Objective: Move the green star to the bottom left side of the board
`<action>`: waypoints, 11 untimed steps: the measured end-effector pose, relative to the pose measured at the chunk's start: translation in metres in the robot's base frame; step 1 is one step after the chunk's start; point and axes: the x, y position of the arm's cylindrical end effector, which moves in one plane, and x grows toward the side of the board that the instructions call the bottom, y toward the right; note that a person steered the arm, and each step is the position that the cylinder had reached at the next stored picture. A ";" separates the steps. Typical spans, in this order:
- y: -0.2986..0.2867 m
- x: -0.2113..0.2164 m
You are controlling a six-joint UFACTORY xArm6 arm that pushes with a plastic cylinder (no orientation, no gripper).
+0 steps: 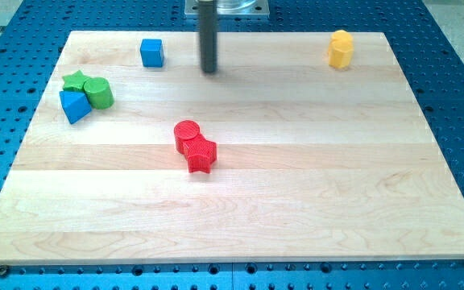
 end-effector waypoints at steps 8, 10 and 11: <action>-0.091 0.091; -0.129 0.194; -0.117 0.236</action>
